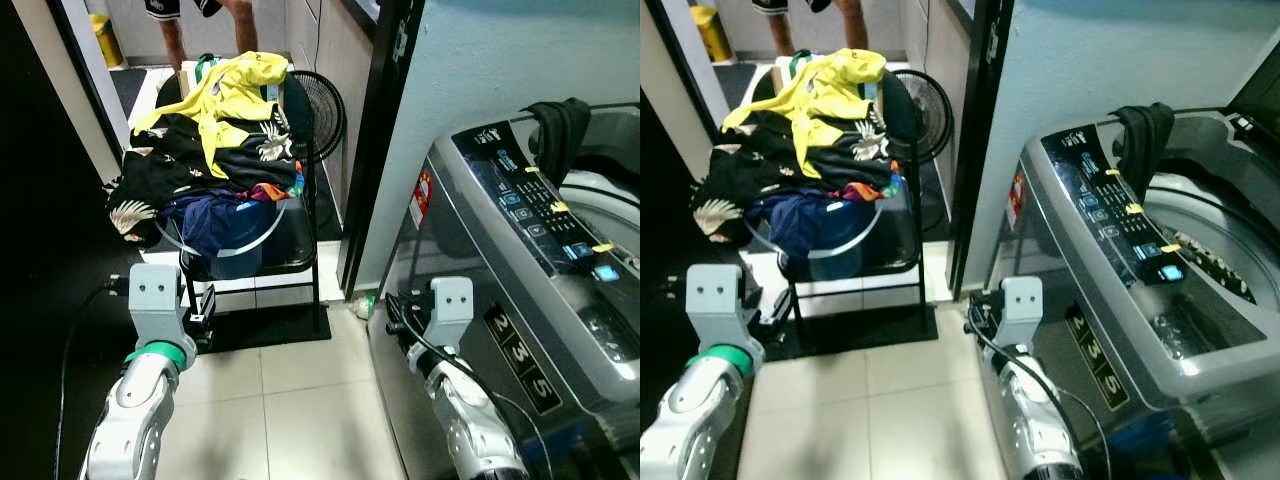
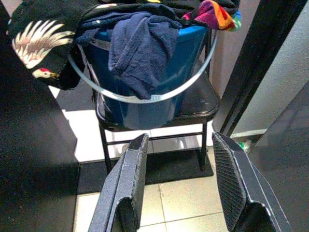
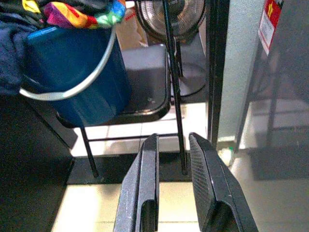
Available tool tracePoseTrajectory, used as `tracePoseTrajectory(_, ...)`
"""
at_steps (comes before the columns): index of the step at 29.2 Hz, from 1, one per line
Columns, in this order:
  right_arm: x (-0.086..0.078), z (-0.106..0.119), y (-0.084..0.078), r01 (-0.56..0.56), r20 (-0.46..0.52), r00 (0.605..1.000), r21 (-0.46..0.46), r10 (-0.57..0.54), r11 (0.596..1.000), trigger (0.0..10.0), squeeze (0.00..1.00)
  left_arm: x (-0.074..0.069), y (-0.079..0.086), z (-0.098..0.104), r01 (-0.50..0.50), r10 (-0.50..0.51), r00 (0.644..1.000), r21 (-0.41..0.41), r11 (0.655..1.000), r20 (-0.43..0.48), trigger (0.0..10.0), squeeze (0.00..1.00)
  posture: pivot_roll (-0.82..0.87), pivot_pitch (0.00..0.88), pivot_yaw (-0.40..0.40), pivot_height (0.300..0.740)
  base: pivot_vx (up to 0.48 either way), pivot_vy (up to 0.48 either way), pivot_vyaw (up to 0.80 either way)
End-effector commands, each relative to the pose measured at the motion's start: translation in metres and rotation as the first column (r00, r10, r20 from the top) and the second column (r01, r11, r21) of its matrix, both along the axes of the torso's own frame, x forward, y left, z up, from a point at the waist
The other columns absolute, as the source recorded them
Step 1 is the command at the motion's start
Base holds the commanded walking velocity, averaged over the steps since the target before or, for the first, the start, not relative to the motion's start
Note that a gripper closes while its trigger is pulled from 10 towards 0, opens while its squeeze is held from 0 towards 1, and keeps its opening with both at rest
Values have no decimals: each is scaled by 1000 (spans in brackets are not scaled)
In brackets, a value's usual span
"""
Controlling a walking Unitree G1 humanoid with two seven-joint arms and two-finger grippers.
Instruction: Clothes washing
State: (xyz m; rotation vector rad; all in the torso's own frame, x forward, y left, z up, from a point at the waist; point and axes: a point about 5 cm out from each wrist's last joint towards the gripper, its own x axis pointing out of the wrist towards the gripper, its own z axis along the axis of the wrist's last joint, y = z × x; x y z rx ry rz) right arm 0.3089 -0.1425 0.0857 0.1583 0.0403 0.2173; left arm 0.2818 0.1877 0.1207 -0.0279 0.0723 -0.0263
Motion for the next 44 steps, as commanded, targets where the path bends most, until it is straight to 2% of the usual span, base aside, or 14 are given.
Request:
tracePoseTrajectory(1, -1, 4, 3, -22, 30, 999, -9, 22, 1000, 10000, 0, -2, -1, -6, -3, 3, 1000, -1, 1000, -8, 10000, 0, 111, 35, 43, 740, 0, 0, 0)
tracePoseTrajectory(10, -1, 5, 11, -56, 51, 997, -21, 57, 998, 10000, 0, 3, -4, 6, 4, -3, 999, -14, 1000, 44, 10000, 0, 100, 27, 35, 740, 276, 0, 740)
tracePoseTrajectory(19, 0, 6, 13, -45, 60, 997, -24, 47, 999, 10000, 0, 4, -7, 6, 11, -9, 998, -35, 999, 55, 10000, 0, 97, 25, 33, 740, 293, 0, 0)
tracePoseTrajectory(24, 0, 7, 7, -7, 68, 998, -35, 10, 999, 10000, 0, 4, -6, 5, 16, -14, 998, -39, 999, 59, 10000, 0, 101, 30, 36, 740, 322, 0, 0)
tracePoseTrajectory(35, 1, 10, 9, -31, 86, 996, -38, 34, 999, 10000, 0, 1, -7, 5, 21, -18, 998, -44, 999, 57, 10000, 0, 109, 34, 38, 740, 327, 0, 0)
tracePoseTrajectory(44, 5, 18, 8, -13, 122, 992, -31, 16, 999, 10000, 0, 2, -7, 6, 25, -23, 998, -43, 999, 61, 10000, 0, 113, 31, 36, 740, 322, 0, 622)
